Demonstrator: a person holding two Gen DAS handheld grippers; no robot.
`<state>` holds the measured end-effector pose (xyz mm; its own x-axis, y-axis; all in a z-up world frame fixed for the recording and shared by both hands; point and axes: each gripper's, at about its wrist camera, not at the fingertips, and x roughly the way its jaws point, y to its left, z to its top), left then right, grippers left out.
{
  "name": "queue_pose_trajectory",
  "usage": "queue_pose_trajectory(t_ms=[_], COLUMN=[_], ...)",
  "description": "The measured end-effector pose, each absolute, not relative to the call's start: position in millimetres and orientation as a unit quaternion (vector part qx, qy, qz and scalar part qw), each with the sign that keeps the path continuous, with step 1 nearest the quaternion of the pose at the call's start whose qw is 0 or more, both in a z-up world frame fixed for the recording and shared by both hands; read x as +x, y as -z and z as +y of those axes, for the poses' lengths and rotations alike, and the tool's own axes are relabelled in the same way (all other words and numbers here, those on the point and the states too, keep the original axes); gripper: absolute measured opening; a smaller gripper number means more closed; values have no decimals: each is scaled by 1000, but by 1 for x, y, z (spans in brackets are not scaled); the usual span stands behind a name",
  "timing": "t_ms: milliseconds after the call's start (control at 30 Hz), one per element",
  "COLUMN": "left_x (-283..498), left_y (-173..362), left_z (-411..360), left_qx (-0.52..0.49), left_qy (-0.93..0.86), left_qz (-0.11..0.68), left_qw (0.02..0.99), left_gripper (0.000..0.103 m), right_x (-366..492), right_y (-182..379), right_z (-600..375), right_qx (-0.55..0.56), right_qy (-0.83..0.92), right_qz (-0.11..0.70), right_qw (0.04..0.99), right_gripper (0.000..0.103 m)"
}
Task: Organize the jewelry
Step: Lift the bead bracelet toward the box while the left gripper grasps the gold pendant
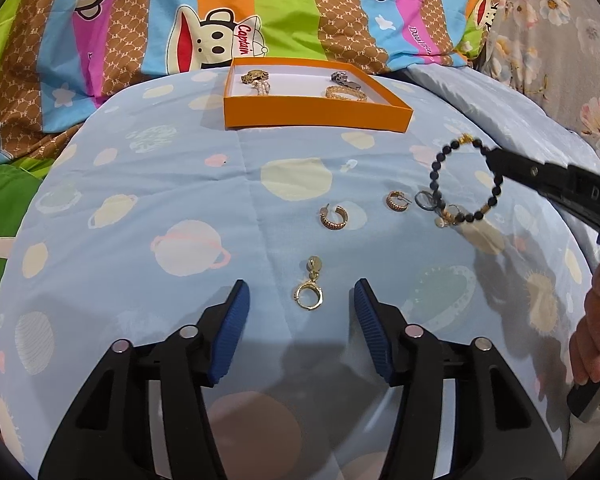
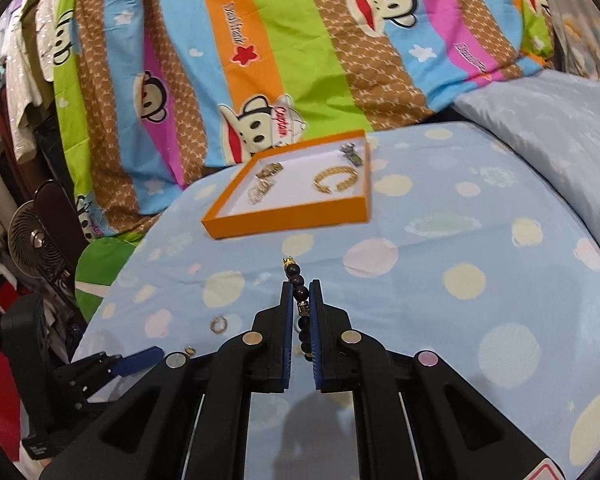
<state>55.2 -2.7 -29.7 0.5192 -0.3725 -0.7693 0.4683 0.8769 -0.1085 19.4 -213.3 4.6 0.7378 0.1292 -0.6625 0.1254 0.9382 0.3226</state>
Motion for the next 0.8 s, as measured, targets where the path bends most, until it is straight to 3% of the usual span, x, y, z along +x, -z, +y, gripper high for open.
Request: queue_pose_trajectory(t_ms=[233,600,800], left_x=[56,53,53], left_y=[30,28,27], left_z=[-10,-13,-9], left_qx=[61,54,47], left_qy=[258,282,281], left_qz=[426,423,419], left_qw=[865,860,862], left_gripper=[13,13,13], right_x=[12,12,17], right_y=[10,-11,-19], right_z=[-217,-204,-204], right_qx=[170,218,310], right_qy=[26,-85,-191], right_qz=[386,360,339], right_qw=[906,903,867], right_gripper=[7,7,7])
